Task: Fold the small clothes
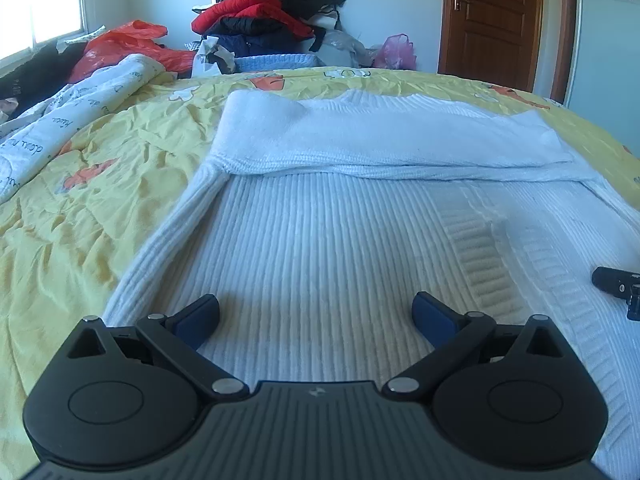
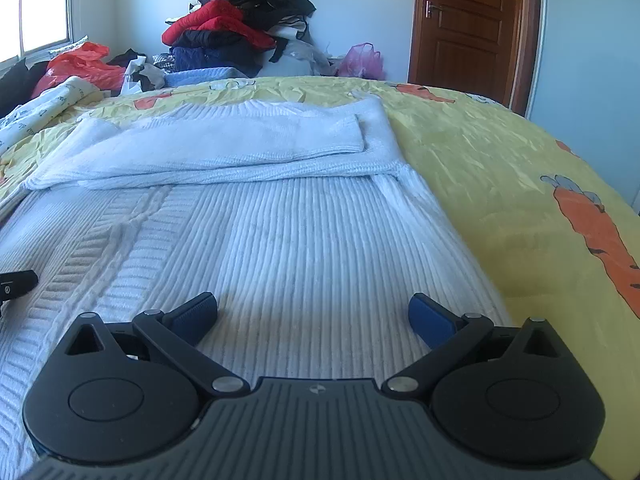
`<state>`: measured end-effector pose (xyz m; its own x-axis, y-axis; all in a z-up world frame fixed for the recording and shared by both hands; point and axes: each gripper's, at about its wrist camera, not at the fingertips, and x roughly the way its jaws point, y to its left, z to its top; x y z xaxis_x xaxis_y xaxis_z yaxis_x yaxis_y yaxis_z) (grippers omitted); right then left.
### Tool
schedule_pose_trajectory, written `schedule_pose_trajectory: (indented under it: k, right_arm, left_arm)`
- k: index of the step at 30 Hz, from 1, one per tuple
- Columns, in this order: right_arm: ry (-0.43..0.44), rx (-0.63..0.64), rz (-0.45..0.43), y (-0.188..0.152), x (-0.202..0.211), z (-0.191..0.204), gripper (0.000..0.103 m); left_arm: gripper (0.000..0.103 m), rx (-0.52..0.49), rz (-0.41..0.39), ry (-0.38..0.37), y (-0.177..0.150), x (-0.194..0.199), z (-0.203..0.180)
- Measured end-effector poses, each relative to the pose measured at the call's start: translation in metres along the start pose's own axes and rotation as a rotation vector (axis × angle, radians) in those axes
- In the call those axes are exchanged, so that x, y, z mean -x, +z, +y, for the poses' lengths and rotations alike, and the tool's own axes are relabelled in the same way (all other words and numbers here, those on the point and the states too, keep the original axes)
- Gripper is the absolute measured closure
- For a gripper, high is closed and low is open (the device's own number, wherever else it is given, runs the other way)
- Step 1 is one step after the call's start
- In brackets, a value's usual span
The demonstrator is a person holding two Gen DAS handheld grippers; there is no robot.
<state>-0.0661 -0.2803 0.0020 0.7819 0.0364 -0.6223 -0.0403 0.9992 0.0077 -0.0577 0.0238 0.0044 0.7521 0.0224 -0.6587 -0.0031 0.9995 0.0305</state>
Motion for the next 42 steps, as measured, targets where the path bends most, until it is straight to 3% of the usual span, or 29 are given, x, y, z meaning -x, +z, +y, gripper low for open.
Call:
schedule_pose_trajectory:
  k: [42]
  right_arm:
    - [-0.002,0.0,-0.011,-0.016,0.018,0.004,0.0]
  left_arm:
    - [0.0,-0.001,-0.002,-0.005,-0.01,0.011,0.001]
